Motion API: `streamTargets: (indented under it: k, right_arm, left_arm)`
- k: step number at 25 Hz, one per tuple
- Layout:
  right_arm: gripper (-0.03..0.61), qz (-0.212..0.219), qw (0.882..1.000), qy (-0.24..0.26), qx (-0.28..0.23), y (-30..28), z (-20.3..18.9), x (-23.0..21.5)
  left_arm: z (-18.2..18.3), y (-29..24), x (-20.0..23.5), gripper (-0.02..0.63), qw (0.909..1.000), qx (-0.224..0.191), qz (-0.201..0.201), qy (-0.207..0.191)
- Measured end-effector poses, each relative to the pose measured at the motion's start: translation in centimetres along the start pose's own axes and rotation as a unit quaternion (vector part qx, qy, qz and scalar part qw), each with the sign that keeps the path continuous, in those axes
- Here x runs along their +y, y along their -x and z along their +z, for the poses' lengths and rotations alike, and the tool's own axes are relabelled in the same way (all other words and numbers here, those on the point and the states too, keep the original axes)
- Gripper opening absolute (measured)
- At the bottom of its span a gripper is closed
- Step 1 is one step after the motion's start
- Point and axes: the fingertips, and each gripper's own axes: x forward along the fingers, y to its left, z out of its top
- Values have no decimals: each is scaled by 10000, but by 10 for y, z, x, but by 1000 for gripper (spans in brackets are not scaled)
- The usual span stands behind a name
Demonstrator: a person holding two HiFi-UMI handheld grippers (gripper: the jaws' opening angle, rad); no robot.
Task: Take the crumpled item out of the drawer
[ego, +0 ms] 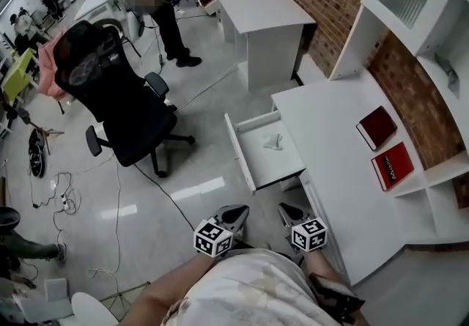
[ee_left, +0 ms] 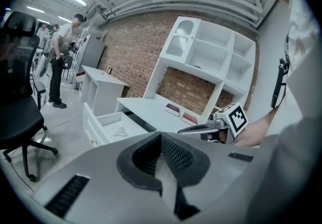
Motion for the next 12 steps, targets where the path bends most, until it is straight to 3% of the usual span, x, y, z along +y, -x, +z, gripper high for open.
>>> streamTargets:
  k: [12]
  right_arm:
    - [33, -531, 9983, -196, -122, -18, 36, -39]
  left_arm:
    - [47, -47, 29, 20, 9985, 40, -486, -232]
